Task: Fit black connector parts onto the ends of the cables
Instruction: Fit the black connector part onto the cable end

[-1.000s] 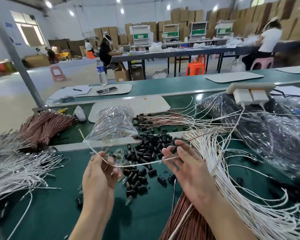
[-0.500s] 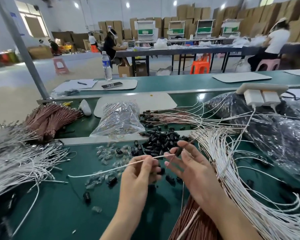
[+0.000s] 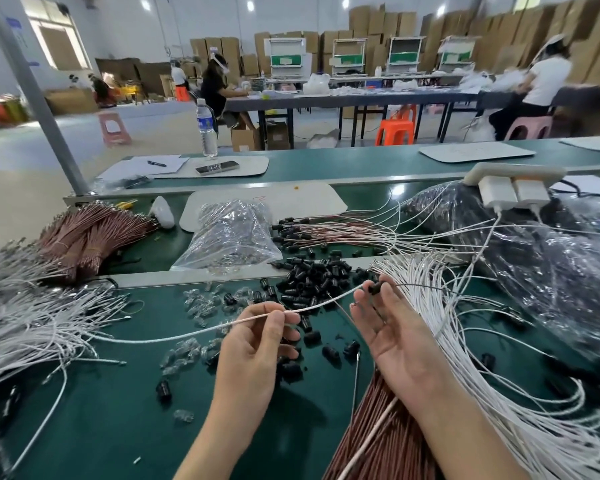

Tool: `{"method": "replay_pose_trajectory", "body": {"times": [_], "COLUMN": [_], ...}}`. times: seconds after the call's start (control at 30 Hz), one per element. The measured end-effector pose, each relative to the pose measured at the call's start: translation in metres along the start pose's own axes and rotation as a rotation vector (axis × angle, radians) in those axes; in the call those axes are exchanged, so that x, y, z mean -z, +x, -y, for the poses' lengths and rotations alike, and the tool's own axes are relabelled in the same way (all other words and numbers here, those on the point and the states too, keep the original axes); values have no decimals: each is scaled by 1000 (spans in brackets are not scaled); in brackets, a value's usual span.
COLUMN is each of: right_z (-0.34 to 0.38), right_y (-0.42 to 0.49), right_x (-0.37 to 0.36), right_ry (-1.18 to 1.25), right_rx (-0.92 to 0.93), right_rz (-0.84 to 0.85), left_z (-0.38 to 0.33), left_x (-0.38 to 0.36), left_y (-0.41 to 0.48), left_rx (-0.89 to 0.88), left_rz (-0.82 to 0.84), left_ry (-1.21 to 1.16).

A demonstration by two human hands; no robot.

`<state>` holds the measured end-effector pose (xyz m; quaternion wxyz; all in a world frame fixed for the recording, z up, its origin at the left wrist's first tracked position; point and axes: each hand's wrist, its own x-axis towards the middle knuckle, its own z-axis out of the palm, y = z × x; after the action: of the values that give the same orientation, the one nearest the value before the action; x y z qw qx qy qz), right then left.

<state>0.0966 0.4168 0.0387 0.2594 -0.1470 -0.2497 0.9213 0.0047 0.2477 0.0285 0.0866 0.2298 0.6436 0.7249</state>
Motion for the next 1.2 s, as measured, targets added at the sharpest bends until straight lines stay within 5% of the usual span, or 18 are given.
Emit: {"method": "replay_pose_trajectory", "body": {"times": [0.6,1.2], "right_z": [0,-16], "right_y": [-3,-6], "right_x": [-3,-9], "right_ry": [-108,-172], "right_rx": [-2,-113], "right_rz": [-76,86], "left_z": [1,-2], "left_x": [3,-12], "left_y": [-1,-14], "left_rx": [-60,-51], "left_rz": [34,-46], "left_ry": [80,19]}}
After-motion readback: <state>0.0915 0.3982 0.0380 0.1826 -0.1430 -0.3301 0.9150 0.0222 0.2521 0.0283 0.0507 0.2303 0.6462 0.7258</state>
